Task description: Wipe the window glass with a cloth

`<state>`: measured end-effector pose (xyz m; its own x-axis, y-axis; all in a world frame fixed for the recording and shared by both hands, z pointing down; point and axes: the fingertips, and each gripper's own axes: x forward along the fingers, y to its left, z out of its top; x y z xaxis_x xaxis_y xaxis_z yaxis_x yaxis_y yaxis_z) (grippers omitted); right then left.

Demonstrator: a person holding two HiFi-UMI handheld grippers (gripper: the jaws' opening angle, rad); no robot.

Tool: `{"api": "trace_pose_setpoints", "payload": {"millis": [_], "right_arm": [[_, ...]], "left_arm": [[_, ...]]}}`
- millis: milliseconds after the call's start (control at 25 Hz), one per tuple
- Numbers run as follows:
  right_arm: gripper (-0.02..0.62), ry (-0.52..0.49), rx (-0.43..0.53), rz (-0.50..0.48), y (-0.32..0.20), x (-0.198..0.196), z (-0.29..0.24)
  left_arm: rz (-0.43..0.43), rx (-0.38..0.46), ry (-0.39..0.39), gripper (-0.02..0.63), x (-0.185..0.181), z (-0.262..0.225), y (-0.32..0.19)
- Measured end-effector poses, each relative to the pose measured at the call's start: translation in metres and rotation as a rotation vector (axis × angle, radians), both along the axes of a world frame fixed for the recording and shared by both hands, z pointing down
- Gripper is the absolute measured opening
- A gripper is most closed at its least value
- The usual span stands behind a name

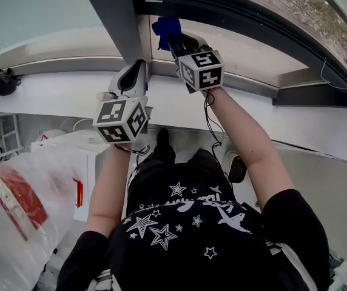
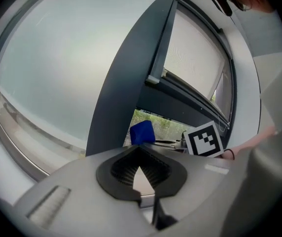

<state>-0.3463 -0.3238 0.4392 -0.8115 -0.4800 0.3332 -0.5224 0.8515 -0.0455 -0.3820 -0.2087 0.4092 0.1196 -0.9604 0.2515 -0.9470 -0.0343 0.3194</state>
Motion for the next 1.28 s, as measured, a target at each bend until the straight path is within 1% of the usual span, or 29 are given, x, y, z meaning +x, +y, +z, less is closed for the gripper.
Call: {"api": "trace_pose_setpoints", "payload": {"millis": [80, 200, 280, 400, 520, 720, 880, 1040, 1280], "right_arm": [[0.078, -0.007, 0.002, 0.006, -0.007, -0.007, 0.001], [0.078, -0.034, -0.001, 0.064, -0.021, -0.003, 0.001], [0.078, -0.057, -0.005, 0.102, -0.028, 0.01, 0.001], [0.078, -0.065, -0.012, 0.139, -0.036, 0.042, 0.003], [0.078, -0.074, -0.024, 0.197, -0.046, 0.088, 0.006], [0.078, -0.081, -0.043, 0.285, -0.065, 0.178, 0.007], [0.078, -0.068, -0.058, 0.365, -0.081, 0.263, 0.012], [0.078, -0.054, -0.078, 0.432, -0.099, 0.347, 0.017], [0.078, -0.041, -0.088, 0.496, -0.123, 0.446, 0.022]], "left_arm": [[0.004, -0.001, -0.006, 0.006, -0.001, 0.0, -0.002], [0.032, -0.013, -0.04, 0.006, 0.003, 0.002, -0.006], [0.04, -0.027, -0.049, 0.006, 0.011, 0.005, -0.01], [0.064, -0.038, -0.063, 0.006, 0.031, 0.006, -0.019], [0.115, -0.03, -0.093, 0.006, 0.06, 0.001, -0.033], [0.161, -0.029, -0.131, 0.006, 0.116, 0.001, -0.065], [0.204, -0.049, -0.161, 0.006, 0.175, 0.008, -0.09], [0.244, -0.039, -0.172, 0.006, 0.238, 0.004, -0.112], [0.293, -0.032, -0.185, 0.006, 0.319, -0.001, -0.141]]}}
